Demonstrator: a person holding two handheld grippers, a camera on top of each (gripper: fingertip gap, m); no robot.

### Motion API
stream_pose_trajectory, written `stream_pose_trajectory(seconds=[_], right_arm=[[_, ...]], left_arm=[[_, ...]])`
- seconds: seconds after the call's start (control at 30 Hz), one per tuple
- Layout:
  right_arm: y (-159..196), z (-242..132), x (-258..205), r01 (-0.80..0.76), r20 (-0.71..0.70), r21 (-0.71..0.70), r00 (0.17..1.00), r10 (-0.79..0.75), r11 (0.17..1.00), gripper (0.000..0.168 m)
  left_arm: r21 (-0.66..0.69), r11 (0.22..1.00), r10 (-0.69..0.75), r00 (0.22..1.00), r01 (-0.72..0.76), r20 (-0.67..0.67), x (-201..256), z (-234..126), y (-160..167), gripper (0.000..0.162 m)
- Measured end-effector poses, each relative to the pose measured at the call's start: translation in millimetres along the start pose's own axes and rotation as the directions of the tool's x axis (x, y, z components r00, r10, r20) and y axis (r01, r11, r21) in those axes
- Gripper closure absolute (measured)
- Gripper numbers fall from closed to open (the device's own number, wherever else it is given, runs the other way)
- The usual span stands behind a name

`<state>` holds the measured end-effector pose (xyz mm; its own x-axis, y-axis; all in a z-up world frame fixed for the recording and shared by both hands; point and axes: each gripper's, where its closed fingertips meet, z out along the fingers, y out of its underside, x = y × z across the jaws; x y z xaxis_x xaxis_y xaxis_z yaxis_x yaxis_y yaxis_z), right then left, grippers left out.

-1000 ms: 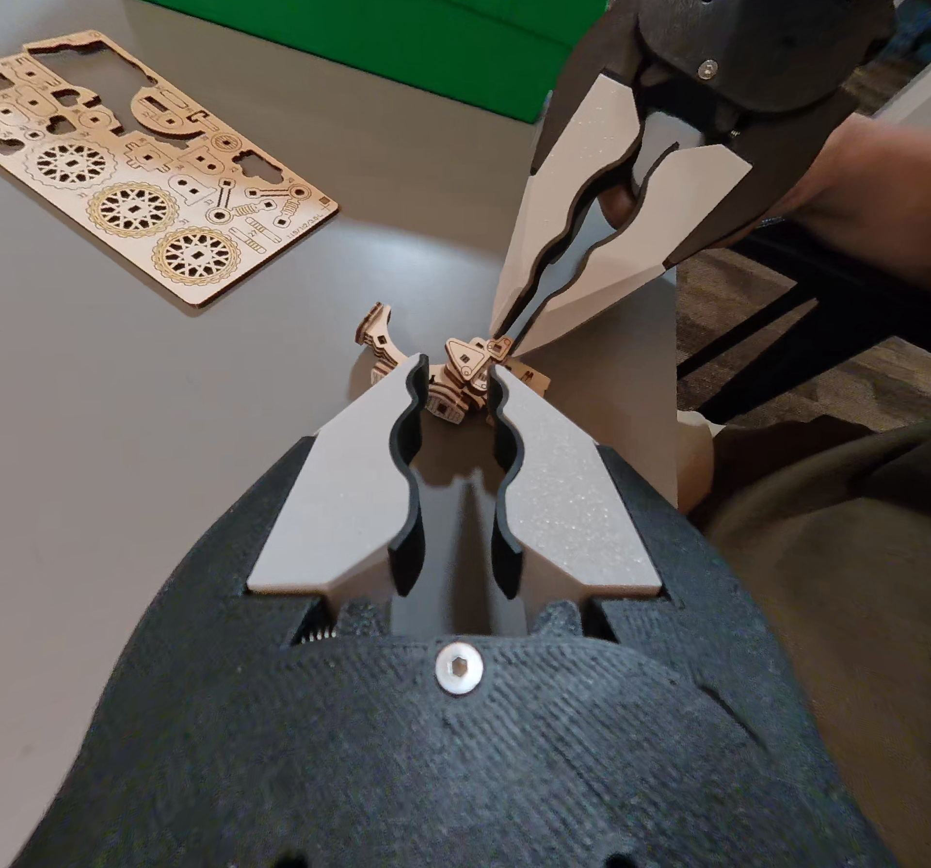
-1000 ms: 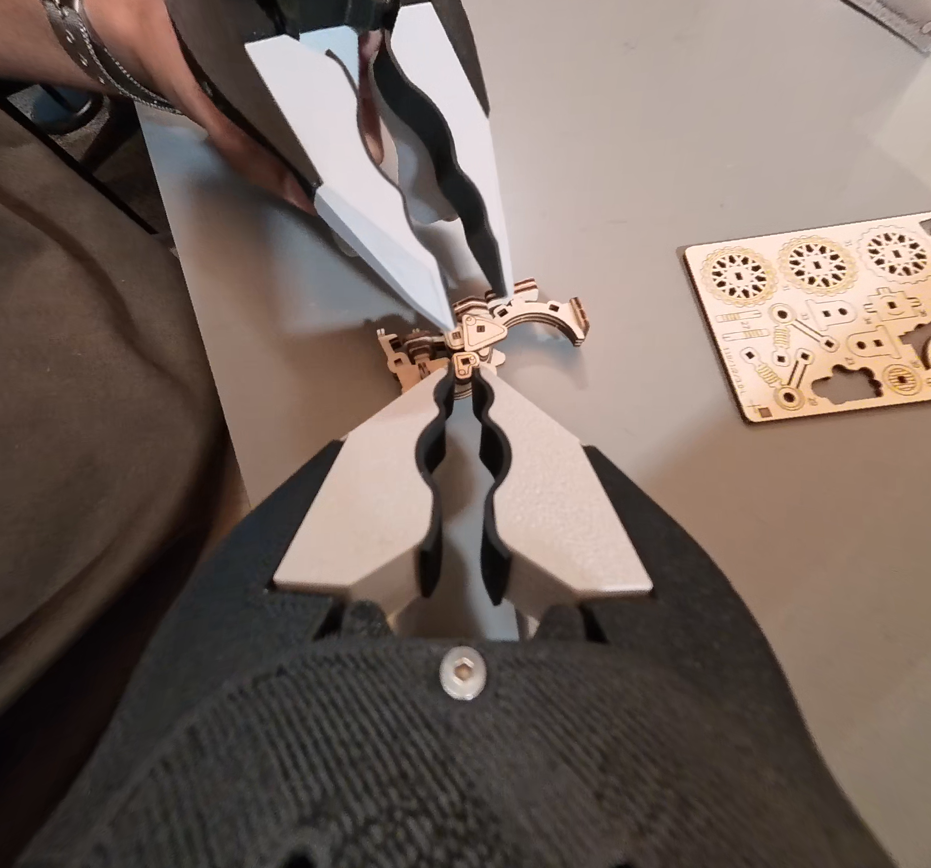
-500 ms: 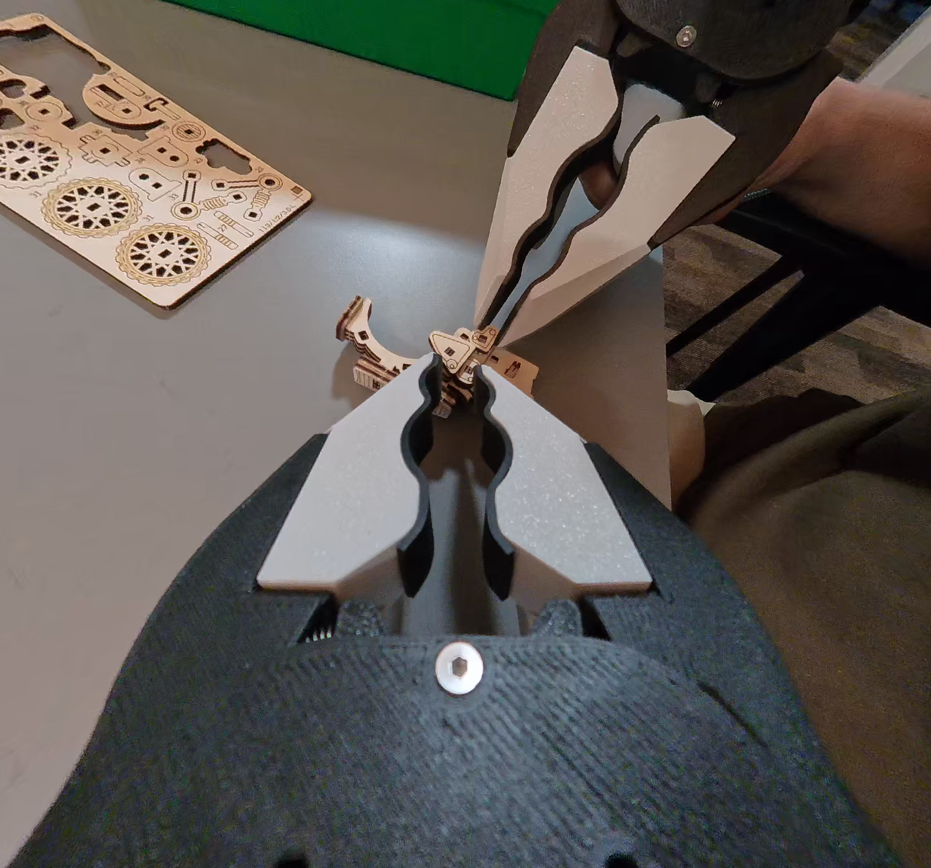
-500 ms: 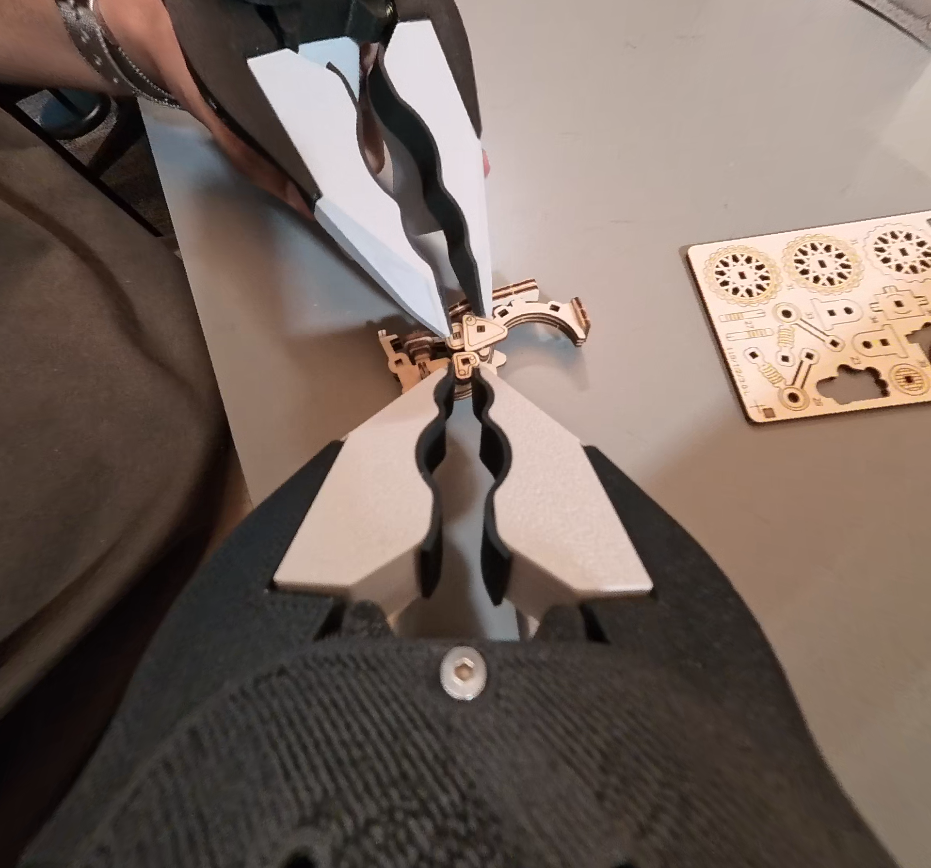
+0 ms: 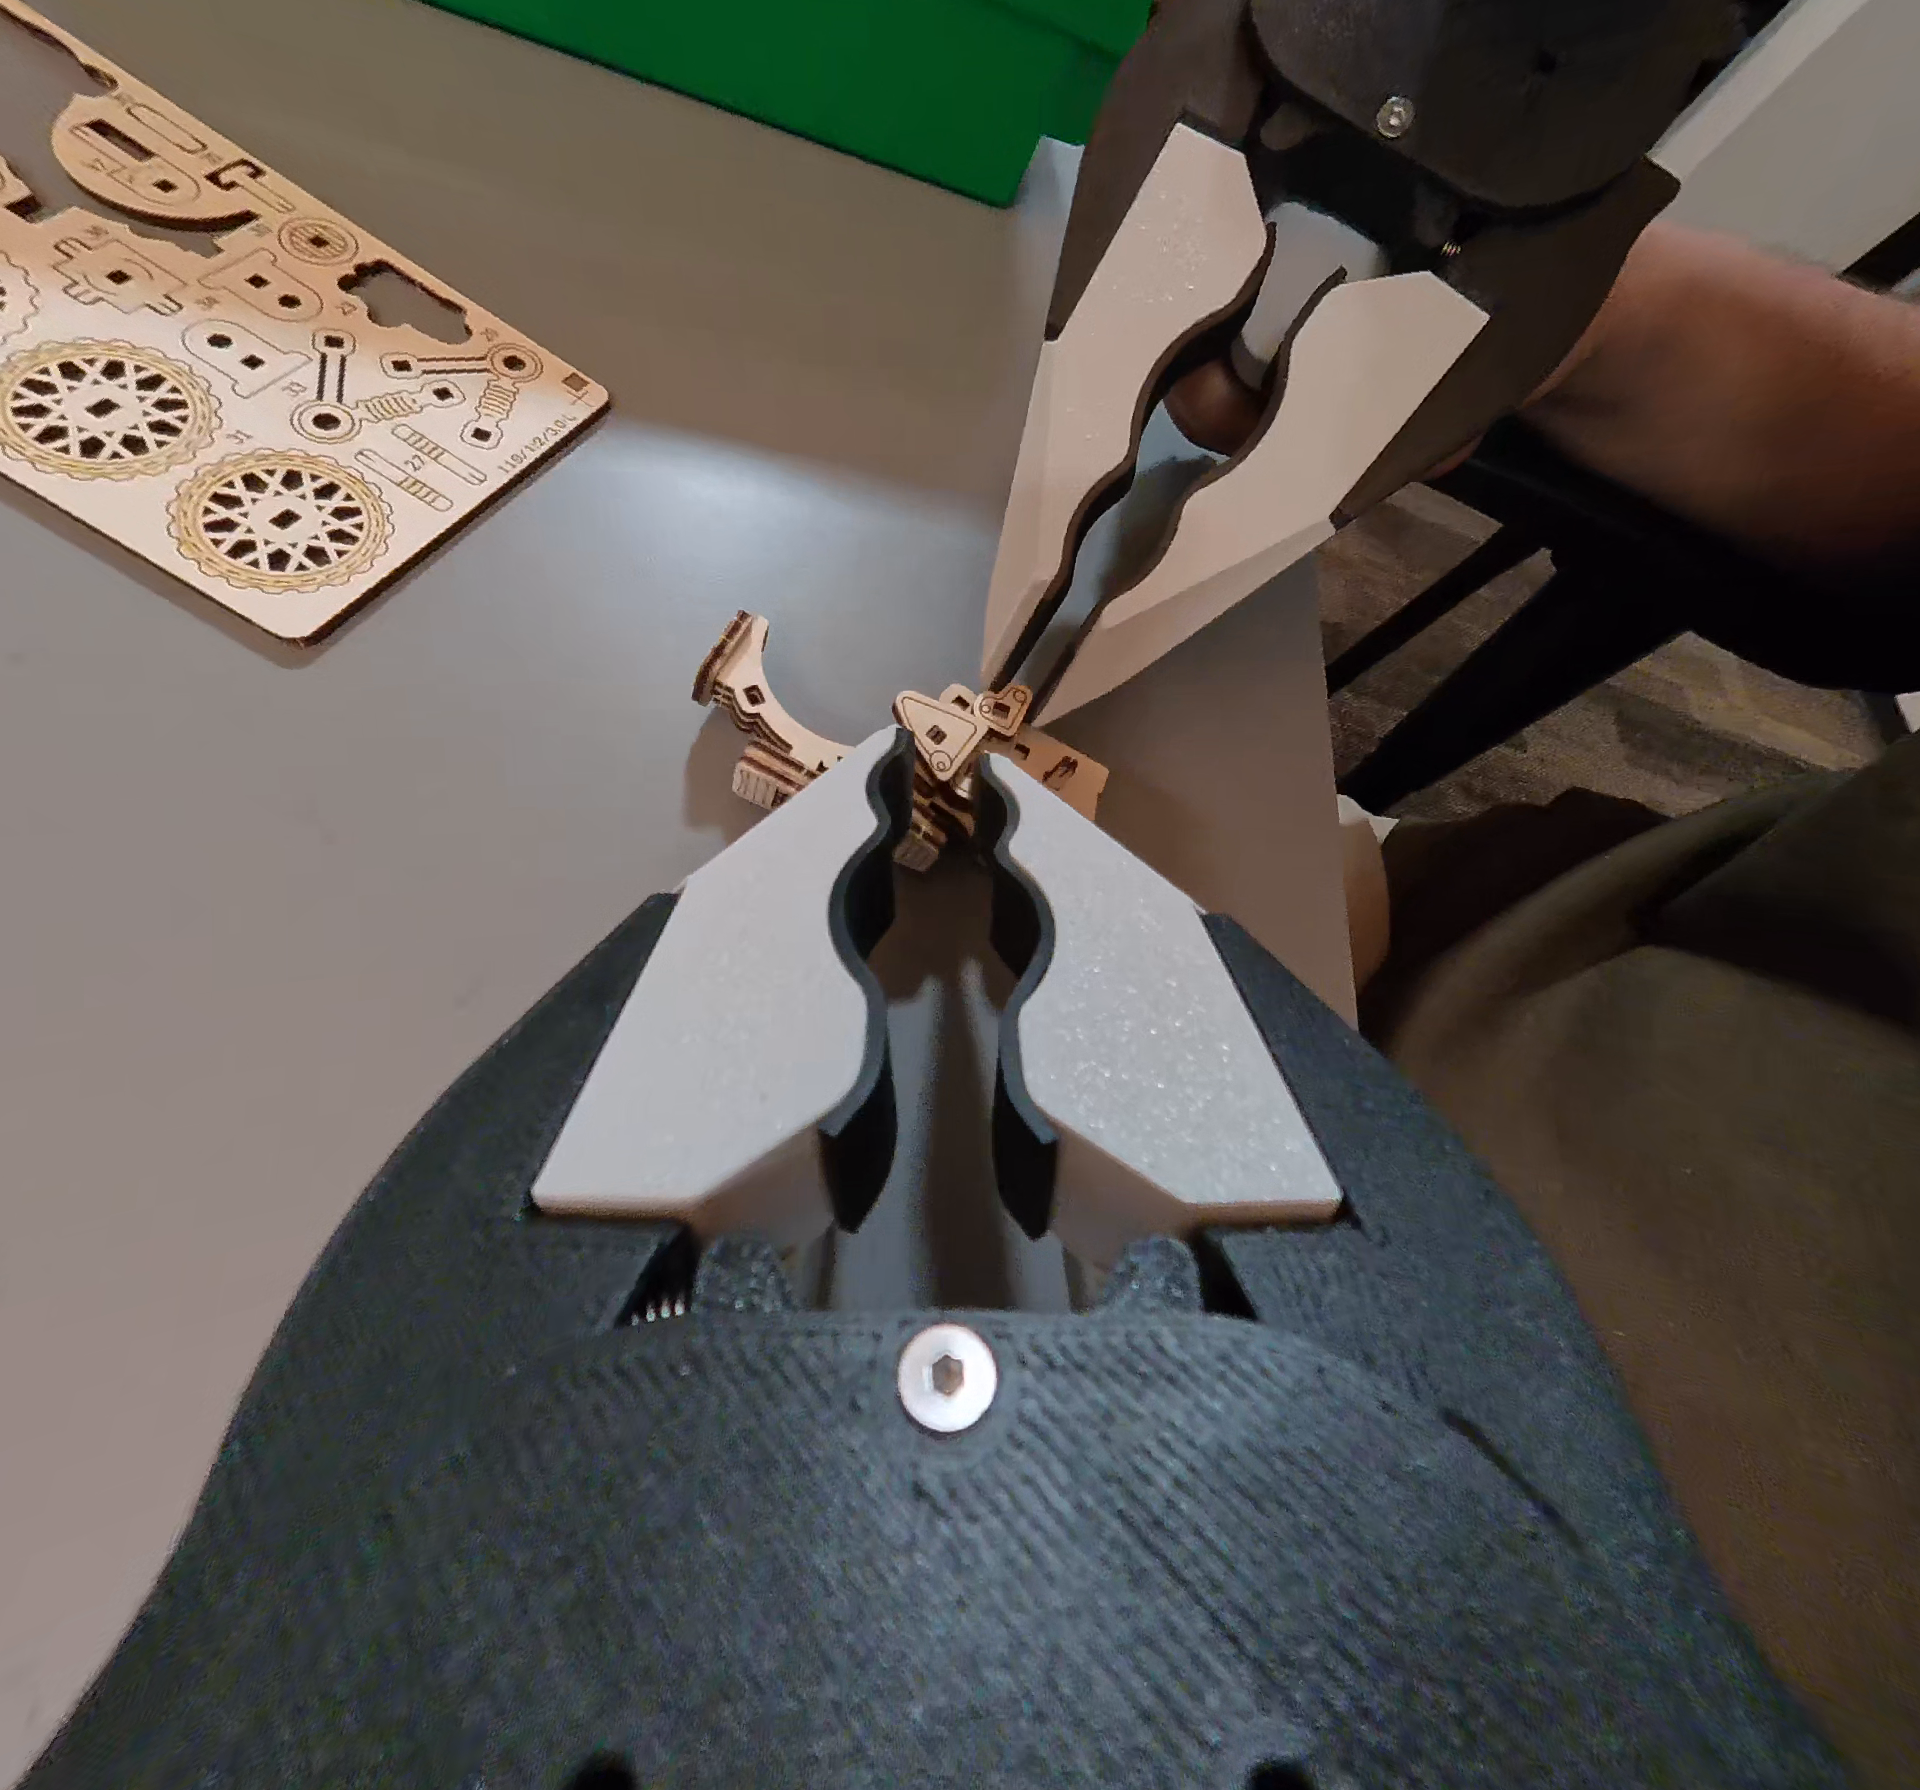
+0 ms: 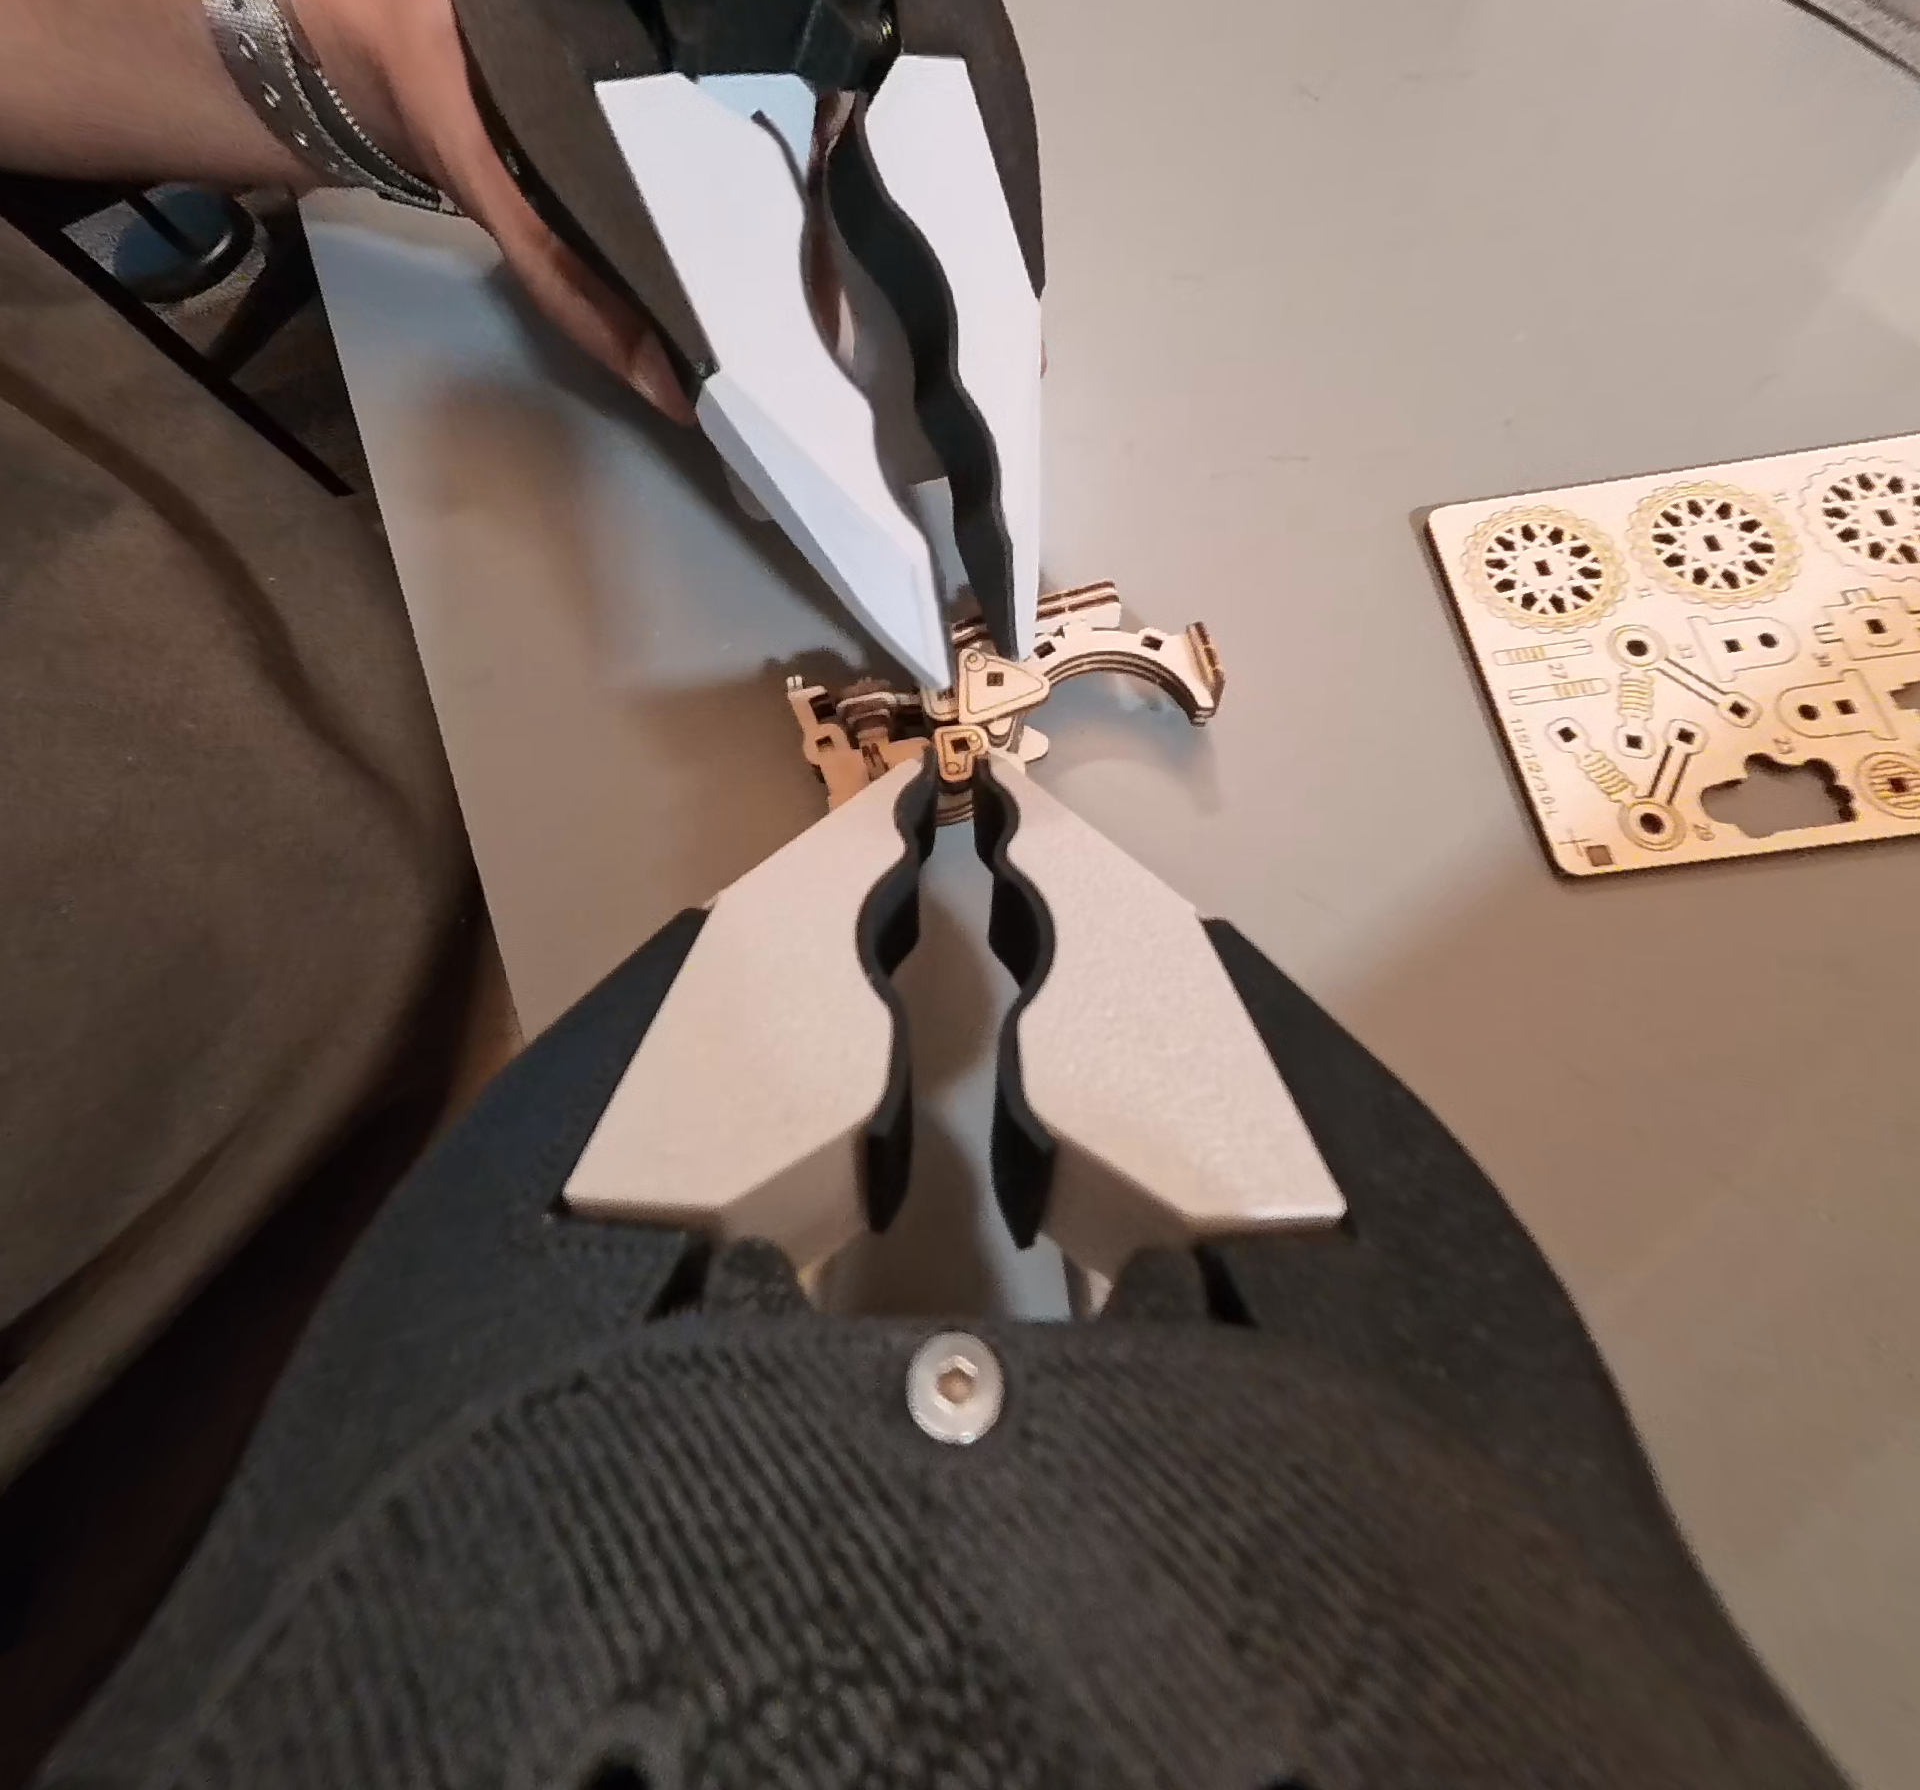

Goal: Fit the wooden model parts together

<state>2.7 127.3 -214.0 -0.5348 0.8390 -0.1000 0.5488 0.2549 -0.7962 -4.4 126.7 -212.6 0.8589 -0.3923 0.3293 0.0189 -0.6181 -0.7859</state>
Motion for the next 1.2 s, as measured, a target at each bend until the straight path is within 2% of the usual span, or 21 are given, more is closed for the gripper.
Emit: stream_pose_trajectory(seconds=[0.3,0.5,0.73,1.03,1.2], right_arm=[[0.3,-0.3,-0.4,0.01,-0.01,-0.005,1.0,-0.01,1.0,0.163],[0.1,-0.2,-1.0,0.012,-0.015,-0.008,1.0,-0.012,1.0,0.163],[-0.6,0.2,-1.5,-0.001,-0.015,-0.007,1.0,0.001,1.0,0.164],[-0.2,0.2,-0.8,-0.019,-0.025,-0.018,1.0,0.018,1.0,0.163],[0.3,-0.2,-0.4,-0.017,-0.032,-0.023,0.999,0.017,1.0,0.164]], left_arm=[[0.002,0.999,-0.035,0.999,0.035,-0.021,-1.1,-0.7,0.2,0.154],[0.002,0.994,-0.111,0.991,0.112,-0.08,-1.3,-2.6,1.6,0.156],[0.003,0.996,-0.089,0.994,0.09,-0.066,-0.6,-2.7,1.6,0.159],[0.013,0.989,-0.149,0.985,0.151,-0.088,-1.2,-3.9,2.0,0.159],[0.017,0.991,-0.133,0.989,0.134,-0.064,-1.5,-4.3,2.2,0.16]])
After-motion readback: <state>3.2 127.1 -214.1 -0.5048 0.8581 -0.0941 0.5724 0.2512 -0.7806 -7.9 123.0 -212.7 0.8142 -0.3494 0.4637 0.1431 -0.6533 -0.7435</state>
